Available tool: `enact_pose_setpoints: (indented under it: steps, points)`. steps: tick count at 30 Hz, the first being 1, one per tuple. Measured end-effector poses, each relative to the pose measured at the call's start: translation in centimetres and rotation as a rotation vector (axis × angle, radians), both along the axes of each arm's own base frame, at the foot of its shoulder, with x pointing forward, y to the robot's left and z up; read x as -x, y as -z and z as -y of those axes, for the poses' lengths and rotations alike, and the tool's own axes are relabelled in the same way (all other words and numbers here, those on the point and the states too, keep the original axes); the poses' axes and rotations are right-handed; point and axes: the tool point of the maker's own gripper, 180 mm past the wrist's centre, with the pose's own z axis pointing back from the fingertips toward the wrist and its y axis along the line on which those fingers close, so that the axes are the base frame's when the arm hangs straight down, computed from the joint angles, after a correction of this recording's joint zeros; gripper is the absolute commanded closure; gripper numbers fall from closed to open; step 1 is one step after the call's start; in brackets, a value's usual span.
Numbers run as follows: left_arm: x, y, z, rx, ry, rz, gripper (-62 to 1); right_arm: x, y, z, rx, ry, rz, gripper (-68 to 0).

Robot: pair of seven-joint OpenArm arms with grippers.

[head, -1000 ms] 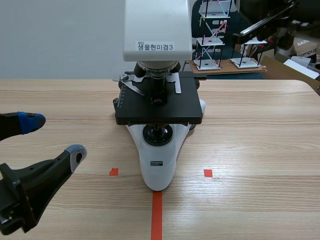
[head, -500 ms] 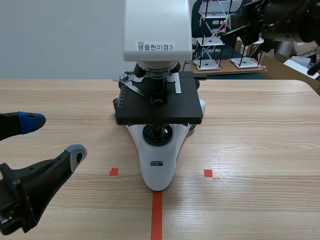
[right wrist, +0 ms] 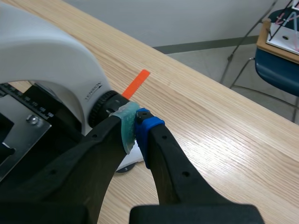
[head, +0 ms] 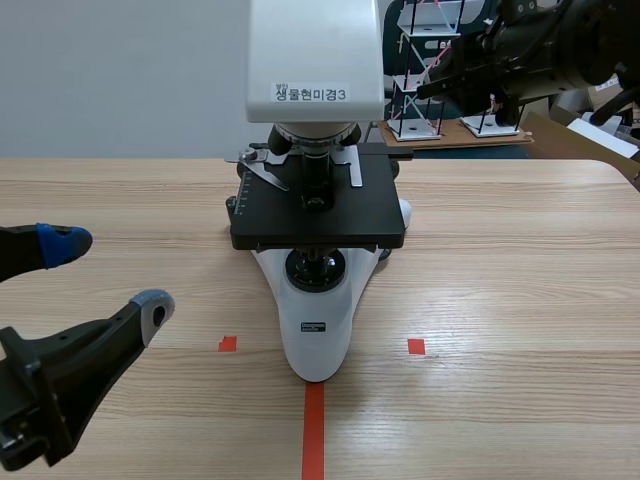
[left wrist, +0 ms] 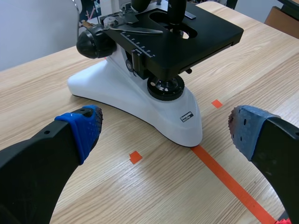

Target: Point at the coarse focus knob

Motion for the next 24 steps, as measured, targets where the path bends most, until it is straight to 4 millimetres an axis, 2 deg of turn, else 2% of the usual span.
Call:
enact_pose_setpoints:
  steps: [7,24]
  points:
    - [0.0,0.0,0.0,0.0,0.0,0.0,-56.6,0.61,0.73,-0.35,0.007,-0.03,-0.033,0.0]
    - [0.0,0.0,0.0,0.0,0.0,0.0,-56.6,0.55,0.6,-0.39,0.002,-0.029,-0.026,0.0]
